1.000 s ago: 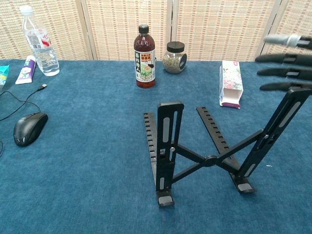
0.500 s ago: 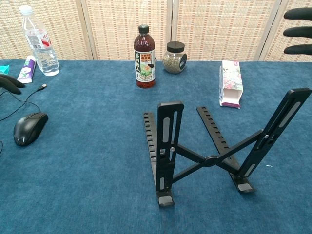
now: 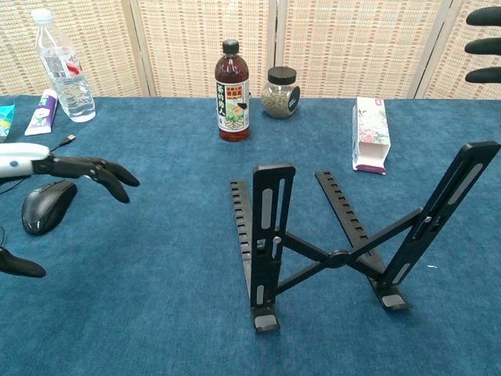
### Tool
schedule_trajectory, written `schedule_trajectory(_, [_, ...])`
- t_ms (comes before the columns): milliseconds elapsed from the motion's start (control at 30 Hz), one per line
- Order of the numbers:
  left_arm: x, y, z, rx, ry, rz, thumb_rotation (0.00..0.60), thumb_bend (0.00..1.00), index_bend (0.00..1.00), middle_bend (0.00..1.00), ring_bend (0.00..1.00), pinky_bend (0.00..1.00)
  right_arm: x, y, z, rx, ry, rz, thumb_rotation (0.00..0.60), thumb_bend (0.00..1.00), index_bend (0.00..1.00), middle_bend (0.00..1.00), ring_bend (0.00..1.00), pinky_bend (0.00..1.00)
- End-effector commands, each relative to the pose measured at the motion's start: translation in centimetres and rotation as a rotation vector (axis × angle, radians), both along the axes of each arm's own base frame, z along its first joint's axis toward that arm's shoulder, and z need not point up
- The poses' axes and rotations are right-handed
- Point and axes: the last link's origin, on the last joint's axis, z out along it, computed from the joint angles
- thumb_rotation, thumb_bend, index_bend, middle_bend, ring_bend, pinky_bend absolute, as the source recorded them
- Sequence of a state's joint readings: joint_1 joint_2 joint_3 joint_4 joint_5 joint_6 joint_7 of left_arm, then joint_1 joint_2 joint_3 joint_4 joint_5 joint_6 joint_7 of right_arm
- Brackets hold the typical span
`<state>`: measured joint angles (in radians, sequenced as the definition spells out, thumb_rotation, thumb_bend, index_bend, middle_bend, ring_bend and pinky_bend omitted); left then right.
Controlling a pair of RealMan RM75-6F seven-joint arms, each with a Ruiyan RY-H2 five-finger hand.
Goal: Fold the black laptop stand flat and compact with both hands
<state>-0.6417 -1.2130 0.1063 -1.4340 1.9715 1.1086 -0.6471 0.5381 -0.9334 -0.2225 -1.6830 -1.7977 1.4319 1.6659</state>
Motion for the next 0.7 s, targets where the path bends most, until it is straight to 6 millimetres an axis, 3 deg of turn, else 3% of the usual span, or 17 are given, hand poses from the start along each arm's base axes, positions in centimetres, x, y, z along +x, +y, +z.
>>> schedule_trajectory(33, [1.3,0.1,-1.2,-0.033,-0.011,-0.031,0.600,0.12,0.16,0.08,0.01,0.01,-0.1,0.0,0.0,0.000,0.000,-0.004,0.562,0.00,0.00,0.23,0.13,0.16])
schedule_trajectory(700, [9.0,0.3,-8.7,-0.179,-0.069,-0.132,0.600,0.12,0.11,0.07,0.00,0.01,-1.3,0.7,0.2,-0.007,-0.014,-0.033,0.562,0.00,0.00,0.23,0.13,0.16])
